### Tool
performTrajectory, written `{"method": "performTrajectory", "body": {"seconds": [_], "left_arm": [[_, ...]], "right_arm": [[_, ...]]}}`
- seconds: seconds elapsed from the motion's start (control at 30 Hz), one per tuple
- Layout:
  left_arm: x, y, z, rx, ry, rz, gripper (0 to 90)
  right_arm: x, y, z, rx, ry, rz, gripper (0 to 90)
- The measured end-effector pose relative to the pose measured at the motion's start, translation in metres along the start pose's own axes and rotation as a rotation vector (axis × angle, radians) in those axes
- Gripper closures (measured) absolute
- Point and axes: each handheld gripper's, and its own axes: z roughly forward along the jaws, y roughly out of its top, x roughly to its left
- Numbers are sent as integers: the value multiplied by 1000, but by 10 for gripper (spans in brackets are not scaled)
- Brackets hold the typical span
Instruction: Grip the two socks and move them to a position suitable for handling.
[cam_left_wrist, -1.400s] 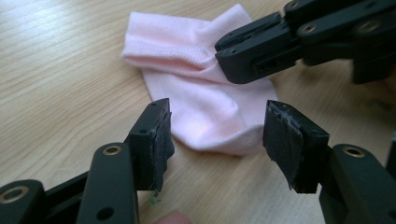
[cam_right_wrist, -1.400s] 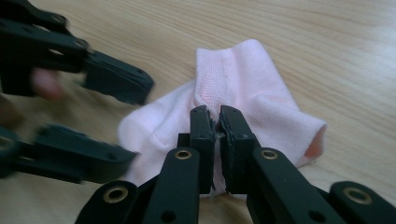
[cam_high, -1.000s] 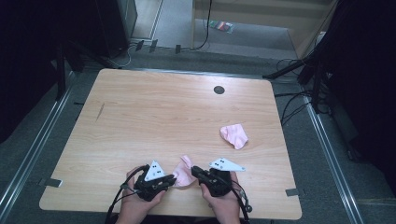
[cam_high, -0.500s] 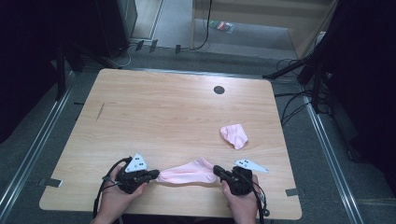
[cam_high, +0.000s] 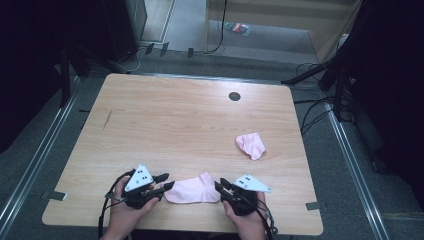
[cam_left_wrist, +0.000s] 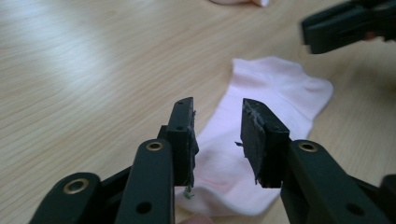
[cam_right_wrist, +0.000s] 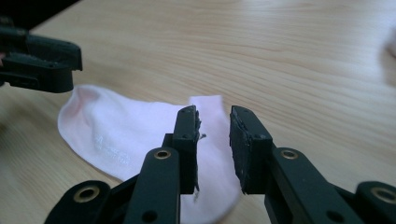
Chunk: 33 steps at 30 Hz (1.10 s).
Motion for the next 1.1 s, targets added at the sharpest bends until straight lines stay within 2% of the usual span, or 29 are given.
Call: {"method": "performTrajectory", "body": {"seconds": [0.03, 0.07, 0.1, 0.13, 0.17, 0.2, 0.23, 0.27, 0.3, 0.33, 0.4, 0.47, 0.57, 0.67, 0.7, 0.73, 0.77, 0.8, 0.83, 0.87, 0.9, 0.93, 0.97, 1.0, 1.03, 1.07, 1.1], "left_arm": [[-3, 0, 3, 25, -11, 12, 665], [-5, -1, 7, 61, -8, 22, 662], [-5, -6, 13, 125, 12, 26, 660], [-5, -6, 13, 125, 12, 26, 660], [-3, -9, 14, 147, -3, 21, 658], [-3, -11, 14, 156, -1, 19, 658], [-2, -13, 15, 167, 1, 17, 651], [-1, -14, 14, 173, 5, 18, 651], [0, -15, 14, 171, 13, 18, 653], [1, -15, 14, 177, 41, 25, 655], [1, -15, 15, 169, 61, 30, 657], [3, -16, 16, 162, 79, 28, 659], [5, -17, 19, 131, 84, 15, 675], [6, -17, 19, 128, 73, 9, 655], [6, -17, 19, 125, 62, 4, 637], [7, -17, 18, 110, 40, -9, 589], [10, -18, 14, 58, 9, -30, 520], [10, -18, 14, 58, 9, -30, 461], [13, -18, 11, 19, -6, -51, 461], [16, -18, 7, -18, -8, -72, 383], [23, -17, -2, -93, -1, -111, 299], [23, -17, -2, -93, -1, -111, 242], [28, -17, -6, -119, 21, -126, 191], [34, -17, -10, -137, 48, -144, 191], [40, -17, -13, -152, 70, -163, 162], [48, -18, -17, -163, 87, -191, 151], [59, -20, -22, -171, 111, -237, 151]], "right_arm": [[4, 0, 8, 16, 2, -40, 729], [6, 0, 15, 43, 9, -53, 728], [6, -3, 28, 77, 0, -62, 735], [6, -3, 28, 77, 0, -62, 735], [4, -7, 35, 97, -27, -54, 765], [4, -7, 35, 97, -27, -54, 765], [2, -7, 33, 91, -70, -60, 800], [2, -7, 33, 91, -70, -60, 800], [1, -7, 32, 94, -98, -59, 821], [-2, -8, 30, 89, -111, -48, 848], [-5, -9, 26, 89, -137, -10, 882], [-5, -10, 24, 94, -151, -17, 885], [3, -15, 20, 99, -195, -48, 887], [4, -15, 18, 107, -193, -51, 873], [4, -15, 18, 109, -185, -46, 834], [3, -15, 17, 107, -162, -35, 792], [4, -16, 14, 67, -192, -45, 727], [4, -16, 14, 67, -192, -45, 727], [4, -16, 11, 42, -199, -55, 695], [4, -14, 9, 19, -199, -56, 661], [0, -7, 4, -29, -200, -58, 604], [0, -7, 4, -29, -200, -58, 604], [-10, 4, 0, -58, -221, -49, 566], [-10, 4, 0, -58, -221, -49, 566], [-17, 10, -3, -87, -222, -38, 557], [-25, 16, -6, -119, -226, -18, 555], [-33, 23, -8, -146, -246, -7, 549]]}}
